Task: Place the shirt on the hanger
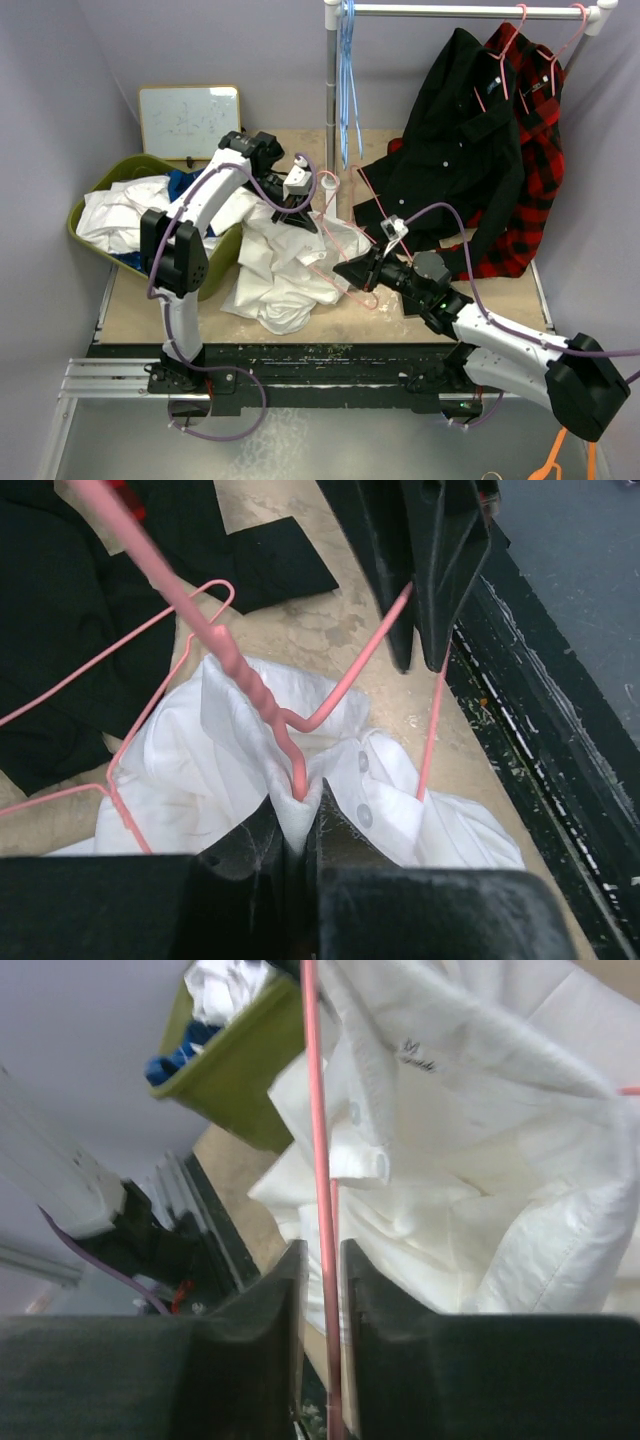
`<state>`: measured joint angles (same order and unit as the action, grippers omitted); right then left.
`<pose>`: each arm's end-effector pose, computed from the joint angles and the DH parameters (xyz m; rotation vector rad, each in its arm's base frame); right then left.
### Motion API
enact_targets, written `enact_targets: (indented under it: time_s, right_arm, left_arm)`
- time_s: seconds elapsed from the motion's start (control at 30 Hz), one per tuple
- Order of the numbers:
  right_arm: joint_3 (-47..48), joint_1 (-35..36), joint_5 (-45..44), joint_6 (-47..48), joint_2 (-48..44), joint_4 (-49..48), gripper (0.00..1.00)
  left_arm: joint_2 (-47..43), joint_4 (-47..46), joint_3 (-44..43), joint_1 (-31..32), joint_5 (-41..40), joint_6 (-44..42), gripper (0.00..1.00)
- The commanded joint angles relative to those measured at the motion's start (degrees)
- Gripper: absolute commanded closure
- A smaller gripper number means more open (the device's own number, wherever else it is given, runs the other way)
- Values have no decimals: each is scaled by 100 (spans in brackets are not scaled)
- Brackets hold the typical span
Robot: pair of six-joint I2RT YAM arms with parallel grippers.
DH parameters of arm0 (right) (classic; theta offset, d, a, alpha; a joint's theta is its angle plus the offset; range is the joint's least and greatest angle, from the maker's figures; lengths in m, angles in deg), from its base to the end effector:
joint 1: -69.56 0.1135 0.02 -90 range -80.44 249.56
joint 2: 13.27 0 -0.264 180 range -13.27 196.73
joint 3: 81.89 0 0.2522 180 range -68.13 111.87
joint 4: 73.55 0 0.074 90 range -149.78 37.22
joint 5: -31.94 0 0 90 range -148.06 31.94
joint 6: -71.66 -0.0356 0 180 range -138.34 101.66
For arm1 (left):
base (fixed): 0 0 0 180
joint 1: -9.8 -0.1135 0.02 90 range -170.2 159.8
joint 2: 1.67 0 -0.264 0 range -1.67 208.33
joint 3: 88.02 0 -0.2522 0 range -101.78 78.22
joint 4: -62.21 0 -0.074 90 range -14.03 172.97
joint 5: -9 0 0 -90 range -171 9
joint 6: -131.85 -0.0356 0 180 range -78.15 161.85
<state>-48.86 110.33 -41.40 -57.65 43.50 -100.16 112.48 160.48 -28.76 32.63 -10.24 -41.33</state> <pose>0.1555 0.1476 0.2382 -0.2767 1.6568 1.3091 0.3335 -0.1769 0.2976 1.7316 1.3331 -1.3576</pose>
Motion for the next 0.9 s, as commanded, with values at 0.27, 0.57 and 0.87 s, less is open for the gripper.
enact_targets:
  time_s: [0.27,0.57,0.87]
  right_arm:
    - [535,-8,-1865,582,-2820,2547,0]
    - [-129,-4,-2375,65,-3757,2903,0]
    - [-392,-8,-2571,-89,-2514,1221,7]
  left_arm:
    - [-2465,-3192,286,73,-874,4298,100]
    - [-2790,-3739,439,82,-732,5154,100]
    - [-3054,-3503,409,81,-737,5192,100]
